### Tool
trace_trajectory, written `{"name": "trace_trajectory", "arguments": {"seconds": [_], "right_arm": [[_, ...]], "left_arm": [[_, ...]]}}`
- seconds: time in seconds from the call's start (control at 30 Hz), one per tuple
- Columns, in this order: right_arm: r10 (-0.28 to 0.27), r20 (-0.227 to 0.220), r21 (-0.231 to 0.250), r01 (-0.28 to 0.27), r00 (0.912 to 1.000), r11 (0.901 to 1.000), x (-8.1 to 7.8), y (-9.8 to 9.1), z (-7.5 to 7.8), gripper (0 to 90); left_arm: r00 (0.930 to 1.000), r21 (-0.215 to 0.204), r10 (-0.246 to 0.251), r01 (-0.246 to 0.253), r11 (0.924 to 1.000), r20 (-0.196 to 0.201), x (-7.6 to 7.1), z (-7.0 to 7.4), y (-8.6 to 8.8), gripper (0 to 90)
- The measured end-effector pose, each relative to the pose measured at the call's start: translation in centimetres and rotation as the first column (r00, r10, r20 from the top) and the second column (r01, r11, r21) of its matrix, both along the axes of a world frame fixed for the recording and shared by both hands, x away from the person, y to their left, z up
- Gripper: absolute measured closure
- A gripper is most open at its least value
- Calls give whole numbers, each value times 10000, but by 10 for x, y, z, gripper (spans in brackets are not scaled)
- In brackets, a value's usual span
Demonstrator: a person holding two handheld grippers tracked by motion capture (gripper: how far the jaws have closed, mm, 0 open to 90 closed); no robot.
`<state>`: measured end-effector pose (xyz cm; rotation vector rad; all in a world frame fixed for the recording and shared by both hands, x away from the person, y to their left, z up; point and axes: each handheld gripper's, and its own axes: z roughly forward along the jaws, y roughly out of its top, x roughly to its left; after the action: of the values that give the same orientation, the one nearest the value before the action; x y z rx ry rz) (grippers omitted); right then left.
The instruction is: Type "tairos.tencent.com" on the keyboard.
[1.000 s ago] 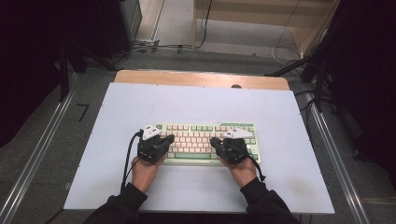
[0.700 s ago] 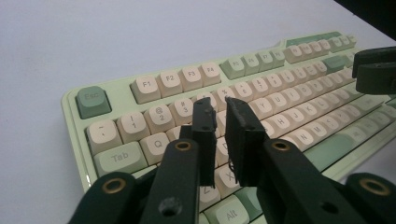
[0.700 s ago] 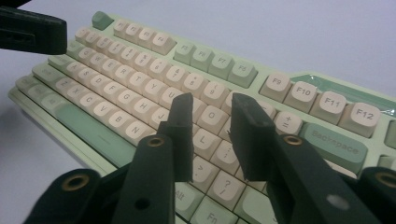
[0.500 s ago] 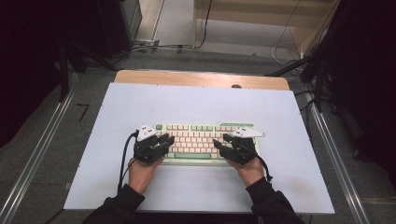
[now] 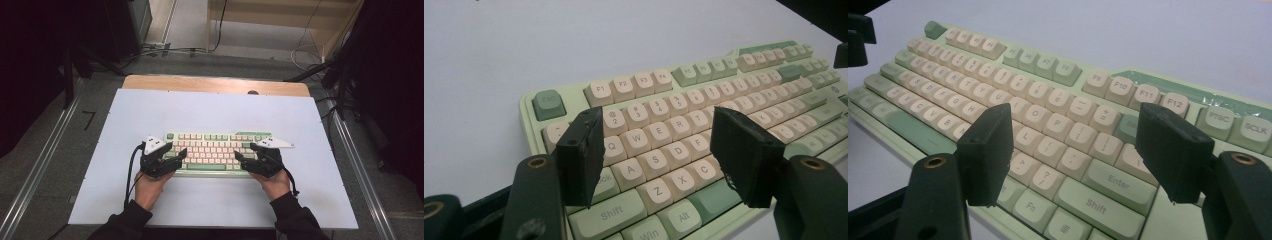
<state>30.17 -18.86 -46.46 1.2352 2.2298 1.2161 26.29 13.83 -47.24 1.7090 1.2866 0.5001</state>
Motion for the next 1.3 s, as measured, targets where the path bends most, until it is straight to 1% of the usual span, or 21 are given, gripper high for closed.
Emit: {"name": "trace_trajectory", "arguments": {"seconds": [0.07, 0.23, 0.27, 0.33, 0.63, 0.83, 0.9, 1.0, 1.1, 1.3], "right_arm": [[-63, -11, -23, 63, 10000, 10000, 0, -3, 0, 268], [-203, 28, -8, 203, 9998, 9998, -1, -9, 0, 247], [-240, 22, -6, 240, 9997, 9997, -1, -10, 0, 241], [-251, 41, 0, 251, 9997, 9997, -1, -12, 0, 235], [-456, 121, 32, 456, 9989, 9990, -4, -21, 1, 226], [-642, 178, 51, 641, 9978, 9979, -7, -30, 3, 222], [-706, 201, 29, 705, 9973, 9975, -8, -32, 3, 221], [-766, 229, 38, 765, 9968, 9971, -9, -36, 4, 220], [-893, 211, 35, 892, 9958, 9960, -10, -41, 3, 219], [-1098, 252, 49, 1097, 9936, 9940, -12, -50, 3, 216]], "left_arm": [[9999, 53, 112, -112, 9999, 5, -1, 0, 1, 344], [9996, 24, 272, -272, 9996, 106, -4, 1, 2, 324], [9996, 63, 275, -275, 9996, 98, -4, 1, 2, 306], [9995, 116, 304, -305, 9995, 101, -5, 0, 3, 301], [9987, -57, 489, -488, 9988, 168, -11, 3, 10, 269], [9984, -214, 552, -550, 9983, 117, -16, 4, 15, 268], [9983, -229, 565, -561, 9982, 174, -18, 5, 18, 267], [9973, -238, 713, -709, 9972, 185, -20, 4, 22, 254], [9964, -398, 841, -836, 9957, 108, -22, 3, 27, 241], [9947, -457, 1026, -1022, 9937, 75, -26, 2, 34, 224]]}}
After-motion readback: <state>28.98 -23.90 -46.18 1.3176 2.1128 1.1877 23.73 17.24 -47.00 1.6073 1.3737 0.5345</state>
